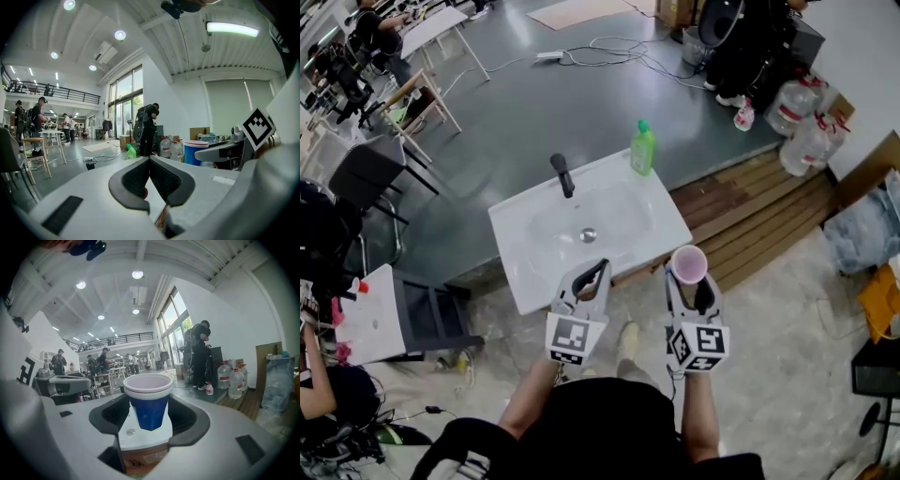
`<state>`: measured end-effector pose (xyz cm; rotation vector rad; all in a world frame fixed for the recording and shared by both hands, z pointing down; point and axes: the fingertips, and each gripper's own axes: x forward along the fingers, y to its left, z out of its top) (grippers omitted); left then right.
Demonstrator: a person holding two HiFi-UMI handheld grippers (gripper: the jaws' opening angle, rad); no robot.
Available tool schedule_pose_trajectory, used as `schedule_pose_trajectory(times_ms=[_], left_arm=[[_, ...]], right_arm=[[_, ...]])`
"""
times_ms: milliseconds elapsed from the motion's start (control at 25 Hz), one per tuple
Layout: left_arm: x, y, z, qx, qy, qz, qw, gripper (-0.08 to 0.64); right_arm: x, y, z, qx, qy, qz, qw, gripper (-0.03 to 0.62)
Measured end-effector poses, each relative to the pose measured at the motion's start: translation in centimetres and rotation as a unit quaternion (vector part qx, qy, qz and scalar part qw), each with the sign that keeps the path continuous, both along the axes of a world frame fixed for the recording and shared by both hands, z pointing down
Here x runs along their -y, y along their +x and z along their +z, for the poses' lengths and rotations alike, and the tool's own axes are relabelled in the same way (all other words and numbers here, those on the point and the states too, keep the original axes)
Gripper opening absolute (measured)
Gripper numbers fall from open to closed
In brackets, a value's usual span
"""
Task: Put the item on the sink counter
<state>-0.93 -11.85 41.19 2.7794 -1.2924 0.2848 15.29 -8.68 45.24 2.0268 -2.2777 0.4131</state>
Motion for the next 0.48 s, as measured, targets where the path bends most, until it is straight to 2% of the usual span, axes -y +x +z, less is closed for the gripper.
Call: schedule_pose_trajectory(times_ms=[320,480], left_arm=[[2.5,2.5,0.2,0.005,0.009,-0.003,0.9999,0.003],[3.6,3.2,1.1,0.006,-0.009,-0.007,0.9999,0.002]], right_arm=[[2.7,2.4,0.6,-0.003,0.002,-0.007,1.0,0.256],[4.1,3.0,0.9,-0.015,0.002,-0.013,1.0,0.256]])
